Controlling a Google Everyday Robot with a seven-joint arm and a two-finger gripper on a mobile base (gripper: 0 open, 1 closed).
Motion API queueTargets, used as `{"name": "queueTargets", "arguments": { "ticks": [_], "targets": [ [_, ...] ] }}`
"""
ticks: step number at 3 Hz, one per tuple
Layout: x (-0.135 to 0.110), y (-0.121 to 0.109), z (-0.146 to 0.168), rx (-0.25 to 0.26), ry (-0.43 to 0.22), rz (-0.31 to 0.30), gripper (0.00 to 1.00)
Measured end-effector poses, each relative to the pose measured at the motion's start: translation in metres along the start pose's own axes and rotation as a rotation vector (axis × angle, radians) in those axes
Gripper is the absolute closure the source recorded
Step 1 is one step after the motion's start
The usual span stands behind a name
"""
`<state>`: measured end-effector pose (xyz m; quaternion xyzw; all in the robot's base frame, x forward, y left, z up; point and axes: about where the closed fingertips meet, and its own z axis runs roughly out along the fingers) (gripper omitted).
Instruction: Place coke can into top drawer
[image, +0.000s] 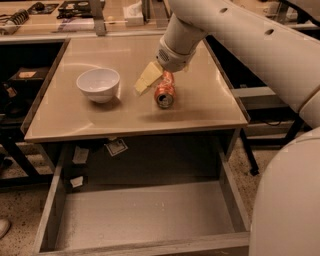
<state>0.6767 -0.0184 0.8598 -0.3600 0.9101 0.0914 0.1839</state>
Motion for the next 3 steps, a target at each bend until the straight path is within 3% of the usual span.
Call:
{"name": "queueTargets", "arguments": {
  "ticks": [3],
  "targets": [
    [-0.006,-0.017,0.037,0.005,0.021,0.025,0.00]
  ]
}}
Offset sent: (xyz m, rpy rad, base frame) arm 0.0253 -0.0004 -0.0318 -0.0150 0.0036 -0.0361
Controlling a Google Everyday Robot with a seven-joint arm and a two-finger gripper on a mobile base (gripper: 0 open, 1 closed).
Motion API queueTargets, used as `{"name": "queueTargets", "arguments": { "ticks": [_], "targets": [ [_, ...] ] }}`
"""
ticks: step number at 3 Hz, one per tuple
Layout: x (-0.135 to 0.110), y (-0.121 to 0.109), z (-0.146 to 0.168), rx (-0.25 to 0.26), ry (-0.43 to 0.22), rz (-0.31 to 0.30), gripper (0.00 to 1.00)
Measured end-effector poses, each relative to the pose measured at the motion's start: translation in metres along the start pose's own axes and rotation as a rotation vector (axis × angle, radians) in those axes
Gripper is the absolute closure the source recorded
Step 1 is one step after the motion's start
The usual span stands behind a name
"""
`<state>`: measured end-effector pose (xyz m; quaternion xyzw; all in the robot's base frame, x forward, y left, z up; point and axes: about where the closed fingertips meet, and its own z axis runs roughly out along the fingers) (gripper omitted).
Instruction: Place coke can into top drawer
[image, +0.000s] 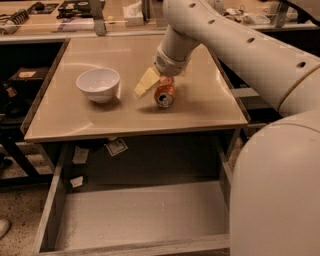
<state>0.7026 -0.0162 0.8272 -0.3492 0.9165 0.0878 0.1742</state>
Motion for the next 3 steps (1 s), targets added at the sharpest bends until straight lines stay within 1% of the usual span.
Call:
{"name": "queueTargets", "arguments": {
  "ticks": [1,3],
  "targets": [
    [-0.0004,-0.0115,0.0120,-0.002,-0.008,0.016,0.18],
    [-0.0005,-0.0115,0.0125,-0.002,-0.008,0.016,0.64]
  ]
}}
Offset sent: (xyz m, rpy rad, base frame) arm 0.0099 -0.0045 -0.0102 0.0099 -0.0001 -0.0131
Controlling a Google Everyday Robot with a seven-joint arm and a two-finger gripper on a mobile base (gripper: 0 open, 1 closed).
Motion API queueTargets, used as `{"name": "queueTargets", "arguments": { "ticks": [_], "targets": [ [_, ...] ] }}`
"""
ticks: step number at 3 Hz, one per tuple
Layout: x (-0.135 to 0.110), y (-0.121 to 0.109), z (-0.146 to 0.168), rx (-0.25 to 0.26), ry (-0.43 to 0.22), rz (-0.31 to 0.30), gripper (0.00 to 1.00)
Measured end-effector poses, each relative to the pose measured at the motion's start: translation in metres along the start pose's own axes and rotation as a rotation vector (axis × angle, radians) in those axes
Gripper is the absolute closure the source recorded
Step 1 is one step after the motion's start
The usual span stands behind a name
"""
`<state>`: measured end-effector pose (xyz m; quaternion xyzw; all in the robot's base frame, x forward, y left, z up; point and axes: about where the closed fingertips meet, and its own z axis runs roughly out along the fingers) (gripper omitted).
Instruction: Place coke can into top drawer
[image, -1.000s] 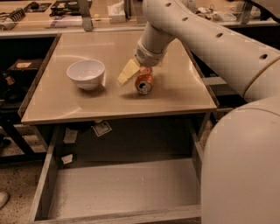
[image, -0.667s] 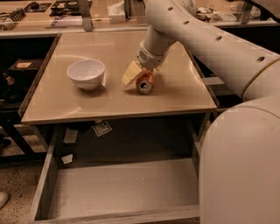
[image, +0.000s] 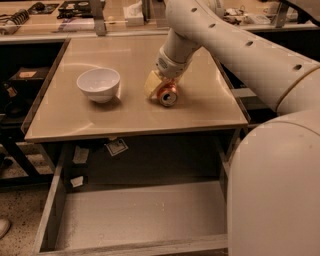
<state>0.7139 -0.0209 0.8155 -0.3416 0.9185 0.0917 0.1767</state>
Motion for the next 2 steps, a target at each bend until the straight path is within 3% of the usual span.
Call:
{"name": "queueTargets", "arguments": {
  "ticks": [1,2],
  "targets": [
    [0.0000,0.0000,0.0001,0.000,0.000,0.000,0.88],
    [0.0000,0.0000,0.0001,0.000,0.000,0.000,1.00]
  ]
}}
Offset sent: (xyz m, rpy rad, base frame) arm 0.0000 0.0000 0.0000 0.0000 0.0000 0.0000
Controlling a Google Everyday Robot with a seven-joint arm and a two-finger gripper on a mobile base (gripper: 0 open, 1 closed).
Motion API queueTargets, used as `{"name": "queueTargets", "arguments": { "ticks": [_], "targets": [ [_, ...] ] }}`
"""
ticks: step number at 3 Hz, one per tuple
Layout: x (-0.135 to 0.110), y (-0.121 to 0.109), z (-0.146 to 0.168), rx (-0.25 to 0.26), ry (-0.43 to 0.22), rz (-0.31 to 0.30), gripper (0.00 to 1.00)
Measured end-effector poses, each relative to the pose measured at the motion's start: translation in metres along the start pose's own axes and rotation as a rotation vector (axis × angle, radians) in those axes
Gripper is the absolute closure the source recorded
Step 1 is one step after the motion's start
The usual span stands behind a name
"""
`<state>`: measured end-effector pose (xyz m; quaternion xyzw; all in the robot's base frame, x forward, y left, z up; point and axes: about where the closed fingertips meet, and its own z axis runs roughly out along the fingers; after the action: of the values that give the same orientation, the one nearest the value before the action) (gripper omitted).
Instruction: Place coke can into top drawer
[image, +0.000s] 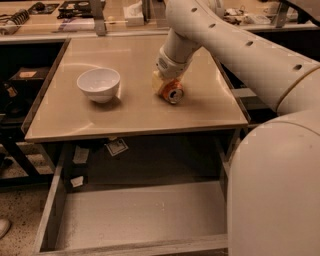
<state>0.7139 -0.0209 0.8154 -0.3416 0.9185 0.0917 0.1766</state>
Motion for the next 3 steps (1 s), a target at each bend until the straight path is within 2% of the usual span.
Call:
{"name": "queueTargets", "arguments": {
  "ticks": [2,3],
  "targets": [
    [-0.001,0.000,-0.003,0.000,0.000,0.000,1.00],
    [0.002,0.001,-0.015,-0.048,-0.053,0.003,1.00]
  ]
}}
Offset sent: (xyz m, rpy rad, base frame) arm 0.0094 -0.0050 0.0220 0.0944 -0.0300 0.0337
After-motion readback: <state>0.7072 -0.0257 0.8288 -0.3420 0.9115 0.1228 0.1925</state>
